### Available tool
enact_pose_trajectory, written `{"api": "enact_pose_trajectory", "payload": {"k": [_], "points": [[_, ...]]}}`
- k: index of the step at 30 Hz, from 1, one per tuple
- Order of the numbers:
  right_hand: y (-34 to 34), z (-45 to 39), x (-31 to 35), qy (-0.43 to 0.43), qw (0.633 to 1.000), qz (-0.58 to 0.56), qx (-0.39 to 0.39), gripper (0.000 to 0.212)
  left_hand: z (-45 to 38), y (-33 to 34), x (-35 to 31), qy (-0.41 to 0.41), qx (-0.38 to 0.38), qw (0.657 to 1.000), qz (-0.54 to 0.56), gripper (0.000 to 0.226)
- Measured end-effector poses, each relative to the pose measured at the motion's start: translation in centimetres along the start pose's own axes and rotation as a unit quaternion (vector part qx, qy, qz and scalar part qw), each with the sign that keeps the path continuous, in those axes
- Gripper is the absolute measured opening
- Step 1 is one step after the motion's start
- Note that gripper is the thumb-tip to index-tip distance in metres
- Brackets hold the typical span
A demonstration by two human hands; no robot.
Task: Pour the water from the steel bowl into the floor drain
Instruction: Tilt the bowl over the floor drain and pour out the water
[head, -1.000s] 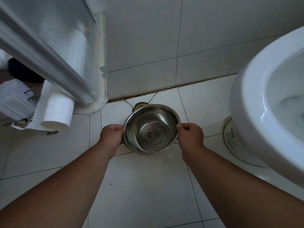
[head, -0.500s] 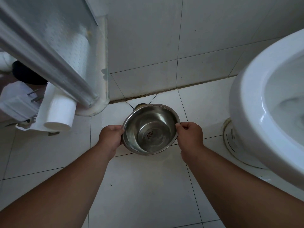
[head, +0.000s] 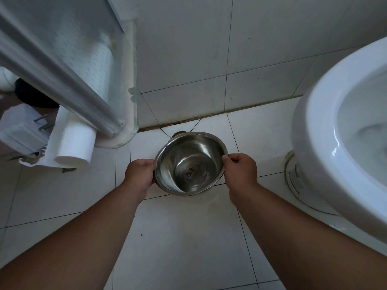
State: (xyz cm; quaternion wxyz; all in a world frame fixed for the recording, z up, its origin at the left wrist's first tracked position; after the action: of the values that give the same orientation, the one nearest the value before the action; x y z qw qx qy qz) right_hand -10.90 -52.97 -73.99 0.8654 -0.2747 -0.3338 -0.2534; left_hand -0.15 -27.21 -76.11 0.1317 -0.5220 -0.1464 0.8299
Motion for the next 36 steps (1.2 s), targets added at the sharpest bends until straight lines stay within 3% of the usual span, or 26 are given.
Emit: {"api": "enact_pose_trajectory", "payload": {"k": [36], "points": [[-0.53, -0.06, 0.25, -0.007, 1.000, 0.004, -0.003, 0.027, 0.47, 0.21, -0.48, -0.005, -0.002, 1.000, 0.022, 0.020]]}}
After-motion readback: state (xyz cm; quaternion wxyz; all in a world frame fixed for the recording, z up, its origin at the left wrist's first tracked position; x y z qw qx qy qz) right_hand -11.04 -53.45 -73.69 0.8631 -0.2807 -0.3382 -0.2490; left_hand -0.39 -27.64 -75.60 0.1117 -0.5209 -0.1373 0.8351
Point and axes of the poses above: each hand's wrist, its own z-axis away from the middle knuckle, its own y-axis out of the palm, x = y × z, the point moved 2 cm from there along -z, towards the middle knuckle, and after that the axes turned 13 degrees about y, right-handed, at the moved point
